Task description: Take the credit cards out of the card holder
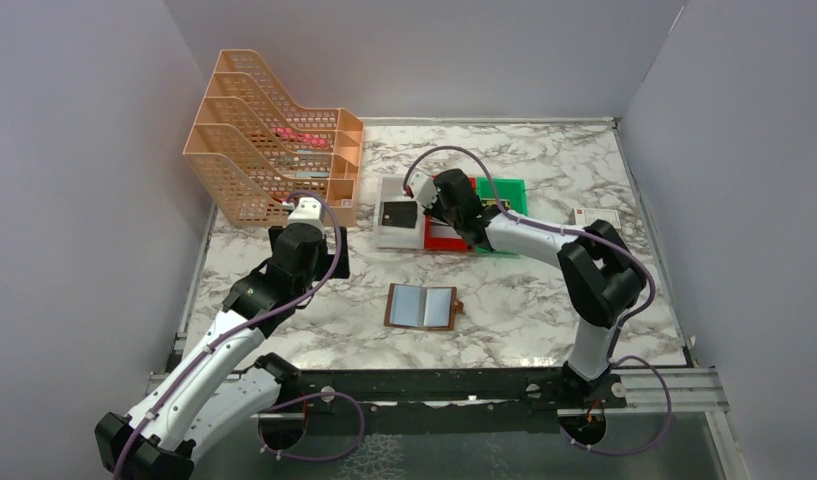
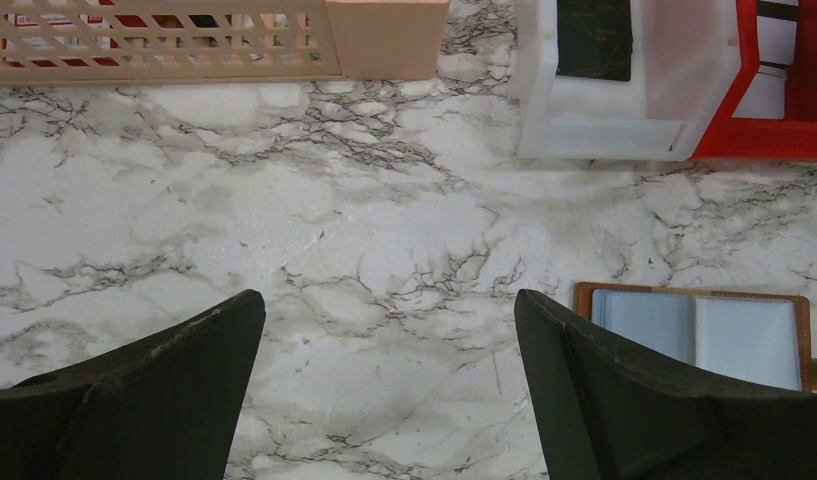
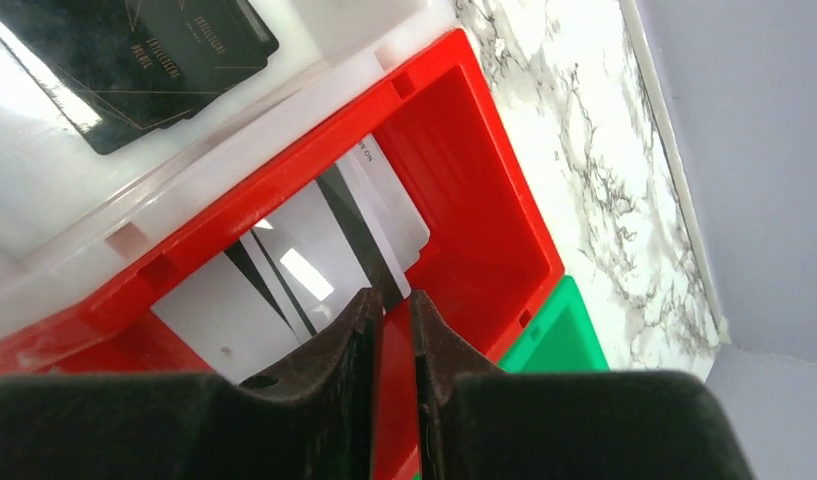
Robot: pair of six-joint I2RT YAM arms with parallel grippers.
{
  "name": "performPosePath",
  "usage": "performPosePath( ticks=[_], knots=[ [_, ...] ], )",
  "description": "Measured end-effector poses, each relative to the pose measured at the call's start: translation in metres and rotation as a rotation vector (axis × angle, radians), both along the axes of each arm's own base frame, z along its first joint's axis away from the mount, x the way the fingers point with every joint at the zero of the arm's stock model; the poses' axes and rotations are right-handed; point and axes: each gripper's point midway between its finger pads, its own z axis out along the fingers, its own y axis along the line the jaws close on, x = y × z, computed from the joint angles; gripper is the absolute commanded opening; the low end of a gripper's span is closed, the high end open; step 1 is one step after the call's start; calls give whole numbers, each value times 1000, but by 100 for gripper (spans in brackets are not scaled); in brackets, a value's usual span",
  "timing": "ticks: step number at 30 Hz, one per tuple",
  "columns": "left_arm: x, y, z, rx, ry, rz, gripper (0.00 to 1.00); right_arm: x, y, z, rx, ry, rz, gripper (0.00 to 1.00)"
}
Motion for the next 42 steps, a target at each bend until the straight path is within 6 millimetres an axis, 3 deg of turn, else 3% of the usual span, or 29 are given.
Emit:
performPosePath(
  ticks=[5, 9, 12, 15, 18, 21, 26, 29, 34, 42],
  knots=[
    [0, -1, -1, 0, 4, -3, 99, -15, -2, 19, 100, 26, -30, 22],
    [0, -1, -2, 1, 8, -4, 99, -38, 9, 49, 308, 85, -44, 24],
    [1, 0, -3, 4, 13, 0, 99, -73, 25, 75, 554, 175, -5, 26],
    [2, 1, -4, 6, 16, 6, 99, -117, 44, 84, 801, 322, 40, 31],
    [2, 3, -4, 6, 17, 14, 99, -164, 62, 62, 921, 497, 25, 36],
    [3, 5, -4, 7, 17, 21, 99, -212, 83, 27, 882, 643, -18, 47],
    [4, 10, -4, 7, 17, 40, 99, -260, 104, -2, 809, 684, -122, 54],
    [5, 13, -4, 8, 17, 54, 99, -269, 109, -16, 736, 630, -226, 56],
    [7, 20, -4, 9, 16, 79, 99, -267, 123, -27, 674, 521, -357, 64],
    [7, 24, 3, -1, -11, 95, 99, -250, 114, -53, 587, 430, -487, 69]
  ],
)
